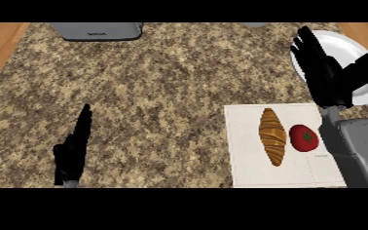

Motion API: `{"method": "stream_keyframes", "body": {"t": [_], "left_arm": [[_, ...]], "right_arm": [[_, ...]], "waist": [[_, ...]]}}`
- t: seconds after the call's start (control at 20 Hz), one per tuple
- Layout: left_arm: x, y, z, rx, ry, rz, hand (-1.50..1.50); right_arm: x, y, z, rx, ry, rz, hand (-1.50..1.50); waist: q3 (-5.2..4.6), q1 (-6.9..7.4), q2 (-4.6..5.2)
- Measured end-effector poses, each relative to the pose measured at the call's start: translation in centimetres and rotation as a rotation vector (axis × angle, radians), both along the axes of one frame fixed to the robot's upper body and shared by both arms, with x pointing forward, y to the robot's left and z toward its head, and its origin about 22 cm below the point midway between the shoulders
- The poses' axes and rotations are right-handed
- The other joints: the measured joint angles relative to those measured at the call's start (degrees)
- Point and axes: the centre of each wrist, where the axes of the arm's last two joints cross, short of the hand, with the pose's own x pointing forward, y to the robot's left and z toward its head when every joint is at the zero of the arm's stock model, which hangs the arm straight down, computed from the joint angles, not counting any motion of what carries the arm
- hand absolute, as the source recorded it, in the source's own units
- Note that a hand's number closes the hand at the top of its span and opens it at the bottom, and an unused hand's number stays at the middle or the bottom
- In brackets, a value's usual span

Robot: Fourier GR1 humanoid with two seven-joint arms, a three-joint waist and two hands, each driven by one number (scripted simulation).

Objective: Pick the croissant from the placemat and place it in the plate

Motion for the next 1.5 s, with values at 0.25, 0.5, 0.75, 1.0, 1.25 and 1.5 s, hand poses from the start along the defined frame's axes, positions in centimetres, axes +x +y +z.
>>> {"method": "stream_keyframes", "body": {"t": [0.25,0.5,0.75,1.0,1.25,1.5], "left_arm": [[0.8,-0.4,0.7,-0.061,0.049,-0.033,0.0],[1.1,-1.1,1.4,-0.137,0.088,-0.064,0.0],[1.4,-1.7,2.5,-0.191,0.155,-0.097,0.0],[1.5,-2.0,3.0,-0.208,0.185,-0.121,0.0],[1.5,-2.4,2.9,-0.211,0.189,-0.119,0.0],[1.8,-2.5,3.2,-0.216,0.2,-0.123,0.0]], "right_arm": [[-0.5,-5.0,2.9,-0.049,-0.142,-0.012,1.5],[-2.1,-11.3,3.9,-0.335,-0.205,-0.212,-1.5],[-5.0,-13.6,-0.2,-0.299,-0.317,-0.333,-1.5],[-8.0,-15.2,-1.7,-0.331,-0.339,-0.298,-1.5],[-9.5,-16.2,0.4,-0.513,-0.204,-0.157,-1.5],[-9.8,-14.7,2.6,-0.694,-0.053,0.006,-1.5]], "waist": [[0.58,0.31,-0.8],[0.52,-0.38,-0.69],[0.58,0.08,-0.91],[0.48,0.61,-0.94],[0.36,0.59,-0.98],[0.31,0.77,-0.98]]}}
